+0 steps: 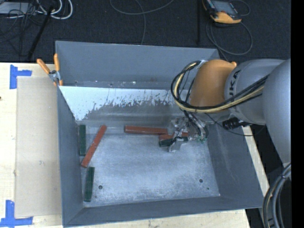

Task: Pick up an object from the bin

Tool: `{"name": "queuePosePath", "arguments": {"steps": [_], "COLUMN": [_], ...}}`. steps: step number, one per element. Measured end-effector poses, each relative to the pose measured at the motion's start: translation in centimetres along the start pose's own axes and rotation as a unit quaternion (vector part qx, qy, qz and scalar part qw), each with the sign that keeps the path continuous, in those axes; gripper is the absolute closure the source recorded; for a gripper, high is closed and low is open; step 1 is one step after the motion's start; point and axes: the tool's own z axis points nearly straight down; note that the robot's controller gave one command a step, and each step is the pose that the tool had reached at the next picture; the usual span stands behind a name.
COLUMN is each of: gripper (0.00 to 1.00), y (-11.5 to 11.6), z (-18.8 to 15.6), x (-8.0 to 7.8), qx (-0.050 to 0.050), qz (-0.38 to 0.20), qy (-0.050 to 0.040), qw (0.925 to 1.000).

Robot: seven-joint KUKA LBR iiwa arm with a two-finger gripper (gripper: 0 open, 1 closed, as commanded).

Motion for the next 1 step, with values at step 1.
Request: {"name": "queuePosePath", "arguments": {"steps": [1], "gripper": [1.00], "y": [1.65], "z": [-13.42], "x": [2.52], "qx": [-0.001], "qz": [-0.001], "qy": [0.0025], "qw": [1.0000]}}
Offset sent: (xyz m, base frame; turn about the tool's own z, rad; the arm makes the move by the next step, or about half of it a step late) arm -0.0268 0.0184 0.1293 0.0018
